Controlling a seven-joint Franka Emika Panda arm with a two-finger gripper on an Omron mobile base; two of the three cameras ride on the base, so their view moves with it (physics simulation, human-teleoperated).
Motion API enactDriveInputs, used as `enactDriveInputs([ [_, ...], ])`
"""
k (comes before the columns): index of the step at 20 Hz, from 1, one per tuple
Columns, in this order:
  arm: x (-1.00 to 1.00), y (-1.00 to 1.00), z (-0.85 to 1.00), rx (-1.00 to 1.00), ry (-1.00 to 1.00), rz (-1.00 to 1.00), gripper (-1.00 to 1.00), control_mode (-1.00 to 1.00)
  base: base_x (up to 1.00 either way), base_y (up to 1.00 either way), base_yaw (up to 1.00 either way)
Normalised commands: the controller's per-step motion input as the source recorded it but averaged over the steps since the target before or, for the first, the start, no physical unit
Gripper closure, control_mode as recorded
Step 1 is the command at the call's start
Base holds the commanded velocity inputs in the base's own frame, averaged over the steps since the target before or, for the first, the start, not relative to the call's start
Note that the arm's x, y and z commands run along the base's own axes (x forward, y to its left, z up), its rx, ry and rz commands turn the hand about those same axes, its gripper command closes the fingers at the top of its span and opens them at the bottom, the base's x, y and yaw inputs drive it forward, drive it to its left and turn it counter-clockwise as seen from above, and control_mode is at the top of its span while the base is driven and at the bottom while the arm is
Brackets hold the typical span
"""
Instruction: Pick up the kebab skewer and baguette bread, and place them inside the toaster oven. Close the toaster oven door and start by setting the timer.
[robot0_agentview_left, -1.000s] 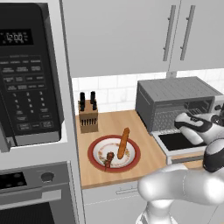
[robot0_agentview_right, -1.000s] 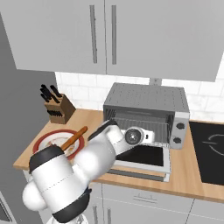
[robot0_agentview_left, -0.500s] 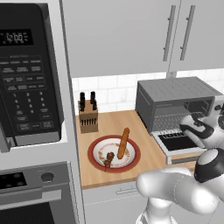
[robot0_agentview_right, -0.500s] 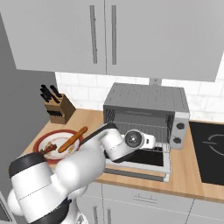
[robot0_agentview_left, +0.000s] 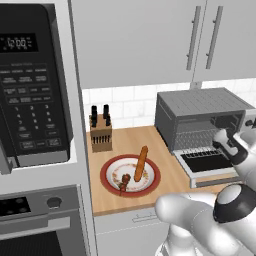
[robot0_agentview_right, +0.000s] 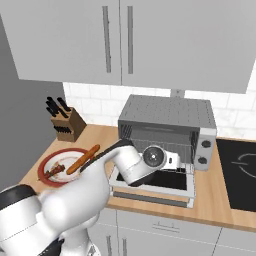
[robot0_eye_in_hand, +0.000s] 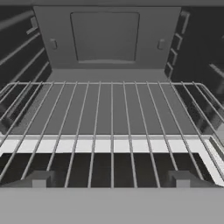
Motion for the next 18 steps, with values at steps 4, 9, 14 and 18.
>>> enactDriveInputs([
  [4,0.00,0.08,0.92,0.00,0.21,0.00,-1.00,-1.00,0.00,0.00,0.00],
  [9,-0.12,0.52,0.37,0.00,0.37,-0.01,-1.00,-1.00,0.00,0.00,0.00],
  [14,-0.30,0.97,0.02,0.00,0.27,0.00,-1.00,-1.00,0.00,0.00,0.00],
  [18,-0.35,1.00,-0.31,0.00,0.20,0.02,-1.00,-1.00,0.00,0.00,0.00],
])
